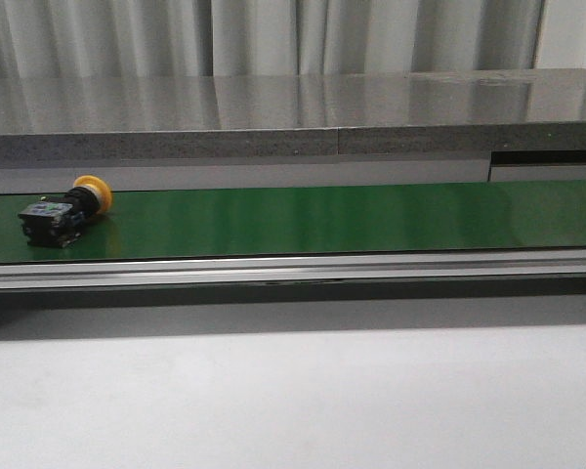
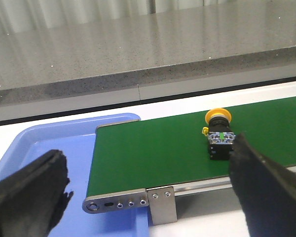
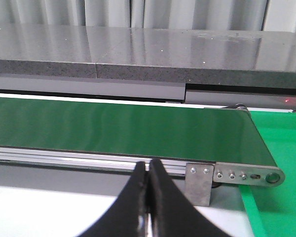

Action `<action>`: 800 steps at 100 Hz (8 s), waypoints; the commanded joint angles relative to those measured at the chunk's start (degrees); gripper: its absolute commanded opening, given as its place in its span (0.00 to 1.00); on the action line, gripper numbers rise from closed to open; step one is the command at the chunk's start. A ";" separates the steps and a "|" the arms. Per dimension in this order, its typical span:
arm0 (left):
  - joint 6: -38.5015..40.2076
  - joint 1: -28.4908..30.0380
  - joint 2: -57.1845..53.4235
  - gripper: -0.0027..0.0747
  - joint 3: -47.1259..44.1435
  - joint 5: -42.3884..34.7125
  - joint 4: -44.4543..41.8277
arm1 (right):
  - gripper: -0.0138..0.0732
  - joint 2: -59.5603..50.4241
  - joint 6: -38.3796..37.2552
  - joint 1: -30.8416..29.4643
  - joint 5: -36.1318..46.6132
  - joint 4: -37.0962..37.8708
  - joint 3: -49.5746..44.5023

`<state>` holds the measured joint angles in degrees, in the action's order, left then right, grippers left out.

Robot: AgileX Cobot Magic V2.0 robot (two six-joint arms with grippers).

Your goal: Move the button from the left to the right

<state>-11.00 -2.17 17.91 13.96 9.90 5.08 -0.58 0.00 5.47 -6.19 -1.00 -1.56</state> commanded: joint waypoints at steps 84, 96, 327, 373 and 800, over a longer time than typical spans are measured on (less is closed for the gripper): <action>0.09 -0.34 0.39 0.01 1.55 -4.45 0.16 | 0.08 -0.85 0.00 0.16 7.86 0.37 1.09; 0.09 -0.34 0.39 0.01 1.55 -4.45 0.16 | 0.08 -0.85 0.00 0.16 8.50 0.37 1.15; 0.09 -0.34 0.39 0.01 1.55 -4.45 0.16 | 0.85 75.03 0.00 8.27 -23.88 -12.77 59.26; 0.09 -0.34 0.39 0.01 1.55 -4.45 0.16 | 0.85 93.15 0.00 12.58 -23.74 -12.40 72.18; 0.09 -0.34 0.39 0.01 1.55 -4.45 0.16 | 0.73 68.88 7.10 -16.97 -9.54 -8.55 63.20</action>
<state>-11.00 -2.17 17.91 13.83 9.90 5.08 74.89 6.43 -13.07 -24.97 -9.15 65.62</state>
